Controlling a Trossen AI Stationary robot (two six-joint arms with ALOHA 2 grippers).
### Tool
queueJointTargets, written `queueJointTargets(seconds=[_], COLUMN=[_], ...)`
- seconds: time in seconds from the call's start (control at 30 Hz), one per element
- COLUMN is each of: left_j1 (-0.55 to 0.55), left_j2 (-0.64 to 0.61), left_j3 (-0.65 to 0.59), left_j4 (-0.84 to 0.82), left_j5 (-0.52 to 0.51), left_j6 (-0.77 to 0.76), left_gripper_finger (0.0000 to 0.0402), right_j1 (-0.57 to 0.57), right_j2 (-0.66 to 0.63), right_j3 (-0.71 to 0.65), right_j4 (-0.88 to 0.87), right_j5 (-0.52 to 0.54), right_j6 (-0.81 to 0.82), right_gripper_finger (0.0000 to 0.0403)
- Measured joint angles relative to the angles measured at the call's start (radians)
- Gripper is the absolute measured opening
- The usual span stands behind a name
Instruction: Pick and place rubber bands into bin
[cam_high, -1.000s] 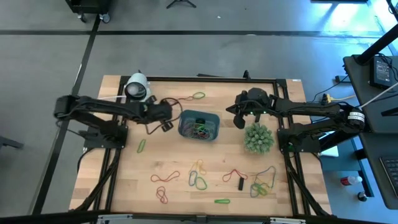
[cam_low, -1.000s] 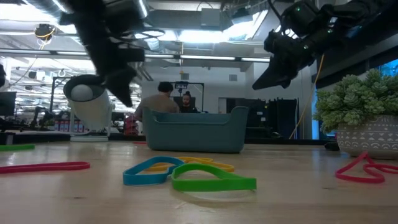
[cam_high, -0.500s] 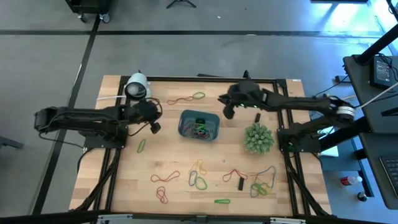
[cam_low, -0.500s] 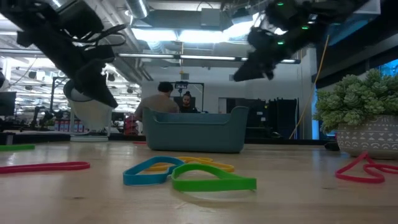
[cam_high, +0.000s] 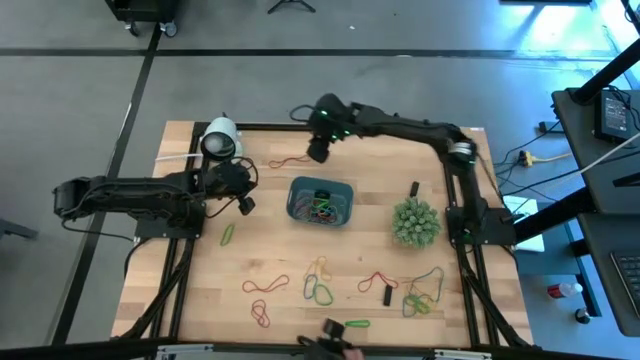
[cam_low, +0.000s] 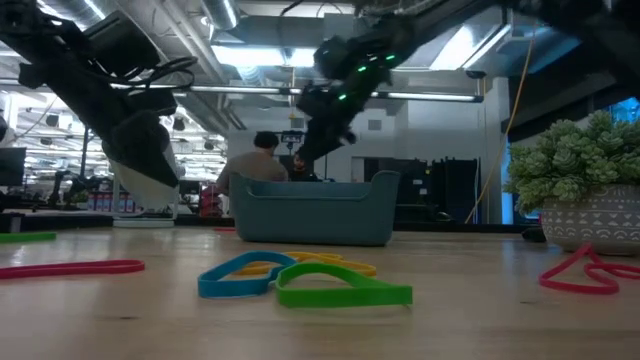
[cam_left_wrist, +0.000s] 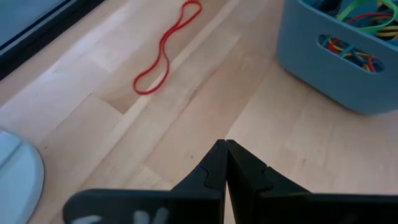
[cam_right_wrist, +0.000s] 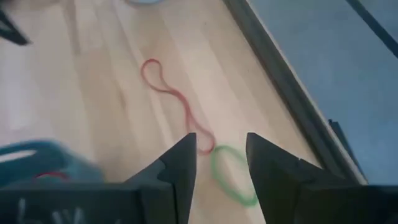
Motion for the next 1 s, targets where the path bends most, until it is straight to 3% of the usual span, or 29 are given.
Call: queueJointTargets(seconds=[0.2,0.37,0.7,1.0], left_j1=[0.0,-0.012,-0.038,-0.04], left_j2=[0.0,0.001,0.001,0.003], left_j3=[0.0,-0.001,-0.001,-0.001], left_j4=[-0.007,-0.019,-0.024,-0.027], left_j5=[0.0,0.0,0.0,0.0], left_j6=[-0.006,-0.029,-0.045,-0.054], left_gripper_finger=[0.0002,0.0001,0.0001,0.0001], right_j1=[-0.012,-0.012,-0.017,-0.021], right_j2=[0.244,0.395,0.455,0.483], right_j3=[0.363,0.566,0.546,0.546], right_j4=[-0.215,-0.342,-0.347,-0.396], right_j5=[-0.078,-0.097,-0.203,-0.22], right_j6=[-0.103,-0.222,-0.314,-0.335], right_gripper_finger=[0.0142,0.0136,0.0085,0.0067])
